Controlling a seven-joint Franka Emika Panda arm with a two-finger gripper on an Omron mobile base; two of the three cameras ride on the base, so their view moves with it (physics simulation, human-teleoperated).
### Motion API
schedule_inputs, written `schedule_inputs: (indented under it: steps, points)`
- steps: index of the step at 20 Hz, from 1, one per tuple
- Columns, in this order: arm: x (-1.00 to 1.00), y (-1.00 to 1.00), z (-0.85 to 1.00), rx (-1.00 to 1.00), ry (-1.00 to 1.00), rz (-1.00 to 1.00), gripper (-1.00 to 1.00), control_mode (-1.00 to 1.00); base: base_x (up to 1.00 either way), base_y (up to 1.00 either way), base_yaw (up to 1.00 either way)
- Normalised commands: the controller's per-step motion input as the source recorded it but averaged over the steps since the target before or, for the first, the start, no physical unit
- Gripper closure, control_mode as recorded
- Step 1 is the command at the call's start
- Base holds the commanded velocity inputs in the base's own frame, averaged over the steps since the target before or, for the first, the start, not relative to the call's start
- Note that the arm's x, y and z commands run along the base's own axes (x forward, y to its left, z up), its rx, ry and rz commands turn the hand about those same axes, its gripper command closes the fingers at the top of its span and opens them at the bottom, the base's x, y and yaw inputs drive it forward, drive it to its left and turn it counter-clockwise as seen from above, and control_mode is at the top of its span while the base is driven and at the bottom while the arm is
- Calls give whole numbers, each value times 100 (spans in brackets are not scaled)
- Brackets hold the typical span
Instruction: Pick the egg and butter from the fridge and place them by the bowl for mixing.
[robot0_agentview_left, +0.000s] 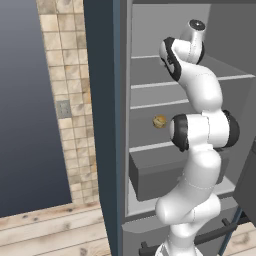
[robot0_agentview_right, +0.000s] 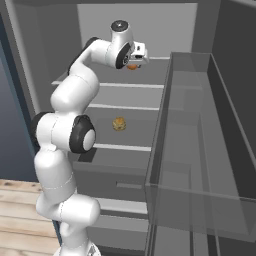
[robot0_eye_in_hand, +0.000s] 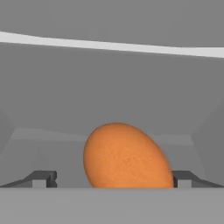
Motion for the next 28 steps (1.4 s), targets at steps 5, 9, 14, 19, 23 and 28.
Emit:
schedule_inputs:
  steps: [5, 9, 14, 19, 23, 28]
  points:
    - [20, -6, 0, 0, 0, 0, -100, -100, 0, 0, 0]
    - [11, -10, 0, 0, 0, 0, -100, -100, 0, 0, 0]
    - [3, -3, -3, 0, 0, 0, -100, -100, 0, 0, 0]
    - [1, 1, -12, 0, -4, 0, 100, -100, 0, 0, 0]
    - [2, 0, -14, 0, -12, 2, 100, -100, 0, 0, 0]
    - [-56, 0, -6, -1, -19, 7, 100, -100, 0, 0, 0]
